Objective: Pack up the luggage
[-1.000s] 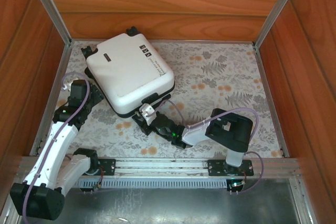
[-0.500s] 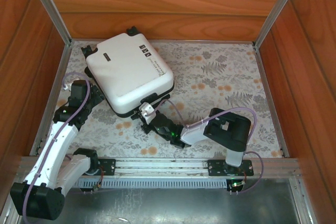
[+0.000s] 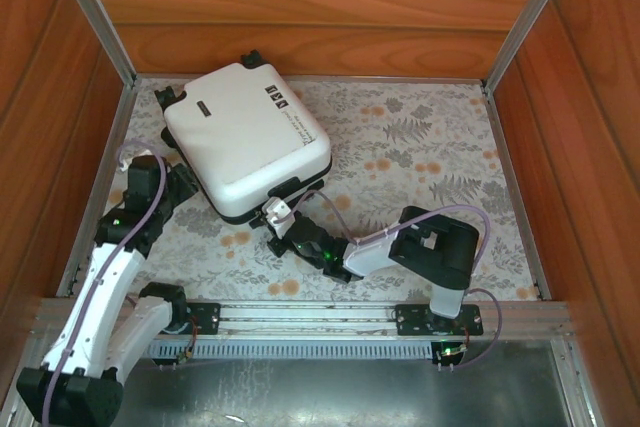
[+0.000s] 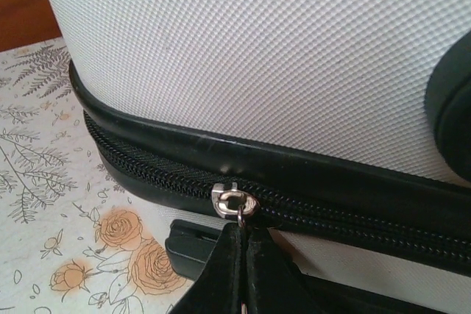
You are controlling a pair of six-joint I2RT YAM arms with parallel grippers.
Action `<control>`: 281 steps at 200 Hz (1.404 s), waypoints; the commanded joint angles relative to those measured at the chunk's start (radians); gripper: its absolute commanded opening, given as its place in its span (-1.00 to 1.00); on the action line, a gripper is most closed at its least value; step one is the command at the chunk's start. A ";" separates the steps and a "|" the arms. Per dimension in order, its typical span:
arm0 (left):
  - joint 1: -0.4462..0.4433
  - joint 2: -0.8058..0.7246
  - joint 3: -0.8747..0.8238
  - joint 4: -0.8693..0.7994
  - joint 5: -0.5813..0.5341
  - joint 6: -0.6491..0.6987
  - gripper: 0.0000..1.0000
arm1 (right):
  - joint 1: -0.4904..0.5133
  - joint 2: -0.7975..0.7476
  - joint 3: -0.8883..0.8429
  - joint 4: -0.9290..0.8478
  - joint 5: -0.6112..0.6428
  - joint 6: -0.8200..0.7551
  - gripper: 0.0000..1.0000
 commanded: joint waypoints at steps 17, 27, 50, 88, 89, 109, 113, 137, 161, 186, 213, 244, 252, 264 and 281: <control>-0.036 -0.077 0.108 0.040 0.056 0.078 0.34 | -0.007 -0.082 0.043 -0.165 0.089 -0.001 -1.00; -0.049 -0.063 0.130 0.056 0.076 0.090 0.33 | -0.007 -0.091 0.053 -0.202 0.092 -0.001 -1.00; -0.107 0.033 0.183 0.082 0.103 0.113 0.29 | -0.007 -0.103 0.074 -0.270 0.098 0.005 -1.00; -0.229 0.262 0.262 0.096 0.081 0.157 0.28 | -0.009 -0.114 0.075 -0.291 0.121 0.015 -1.00; -0.231 0.268 0.262 0.096 0.082 0.156 0.28 | -0.009 -0.116 0.075 -0.293 0.122 0.016 -1.00; -0.236 0.351 0.270 0.094 0.070 0.124 0.27 | -0.011 -0.130 0.084 -0.335 0.144 0.032 -1.00; -0.236 0.363 0.268 0.094 0.065 0.118 0.27 | -0.013 -0.134 0.085 -0.348 0.151 0.037 -1.00; -0.236 0.413 0.253 0.094 0.047 0.103 0.26 | -0.027 -0.148 0.095 -0.422 0.166 0.087 -1.00; -0.236 0.446 0.239 0.083 0.010 0.099 0.26 | -0.045 -0.187 0.087 -0.461 0.176 0.133 -1.00; -0.235 0.477 0.229 0.058 -0.035 0.092 0.26 | -0.069 -0.211 0.071 -0.491 0.184 0.186 -1.00; -0.233 0.510 0.224 0.042 -0.047 0.090 0.26 | -0.100 -0.249 0.038 -0.517 0.188 0.231 -1.00; -0.226 0.535 0.213 0.037 -0.052 0.085 0.26 | -0.151 -0.310 0.004 -0.571 0.175 0.260 -1.00; -0.223 0.541 0.209 0.037 -0.052 0.082 0.26 | -0.167 -0.325 -0.008 -0.579 0.160 0.264 -1.00; -0.218 0.553 0.204 0.037 -0.054 0.080 0.26 | -0.191 -0.343 -0.021 -0.591 0.133 0.274 -1.00; -0.215 0.574 0.201 0.037 -0.053 0.079 0.26 | -0.211 -0.357 -0.035 -0.597 0.104 0.272 -1.00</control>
